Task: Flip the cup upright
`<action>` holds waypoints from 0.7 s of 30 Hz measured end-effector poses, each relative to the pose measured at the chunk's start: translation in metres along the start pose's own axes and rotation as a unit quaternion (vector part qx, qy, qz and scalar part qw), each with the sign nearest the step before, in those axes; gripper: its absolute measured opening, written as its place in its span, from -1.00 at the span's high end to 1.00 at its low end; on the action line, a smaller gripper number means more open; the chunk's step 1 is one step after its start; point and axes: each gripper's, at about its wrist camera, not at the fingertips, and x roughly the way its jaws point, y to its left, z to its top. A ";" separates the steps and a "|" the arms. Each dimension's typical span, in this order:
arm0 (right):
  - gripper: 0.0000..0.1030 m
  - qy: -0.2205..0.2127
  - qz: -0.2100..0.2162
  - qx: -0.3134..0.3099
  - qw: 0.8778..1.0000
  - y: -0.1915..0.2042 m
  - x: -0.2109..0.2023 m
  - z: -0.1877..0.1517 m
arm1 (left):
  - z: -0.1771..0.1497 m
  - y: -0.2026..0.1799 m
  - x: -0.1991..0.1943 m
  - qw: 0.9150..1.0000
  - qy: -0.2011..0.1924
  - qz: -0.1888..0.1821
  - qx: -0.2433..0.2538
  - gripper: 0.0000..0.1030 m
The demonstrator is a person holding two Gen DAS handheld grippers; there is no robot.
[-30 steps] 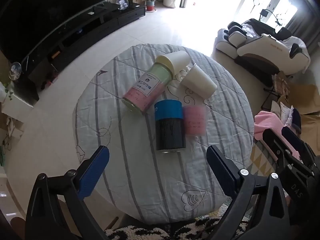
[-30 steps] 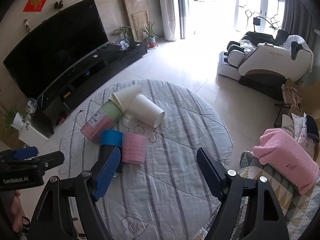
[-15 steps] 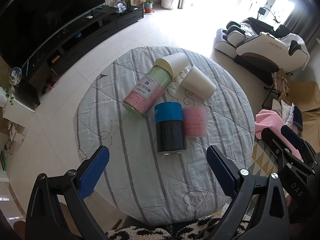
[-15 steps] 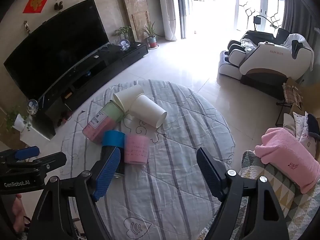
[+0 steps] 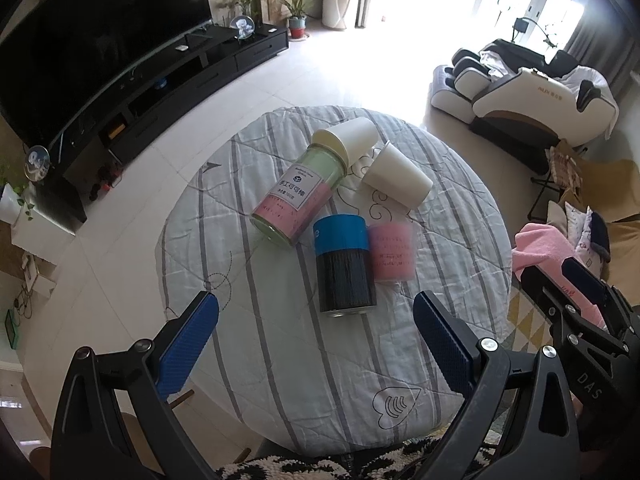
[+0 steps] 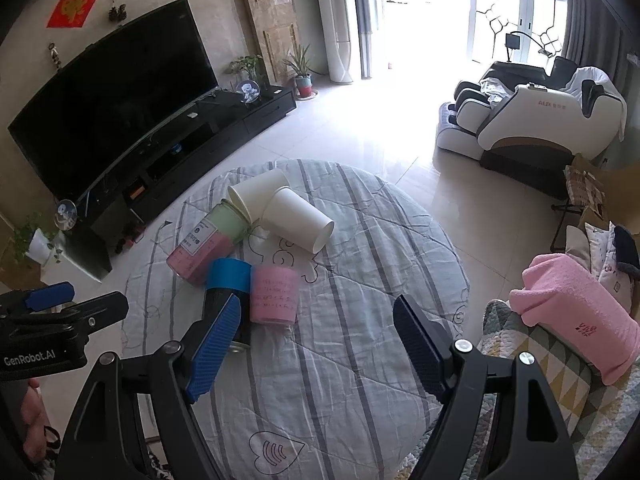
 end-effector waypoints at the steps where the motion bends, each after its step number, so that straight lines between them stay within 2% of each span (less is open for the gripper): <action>1: -0.55 0.000 0.000 -0.001 1.000 0.000 0.001 0.000 | 0.000 0.000 0.000 1.000 0.000 0.000 0.001 -0.92; 21: -0.55 0.006 -0.004 0.013 1.000 -0.006 0.005 -0.001 | 0.000 -0.002 0.009 1.000 0.013 0.001 0.007 -0.94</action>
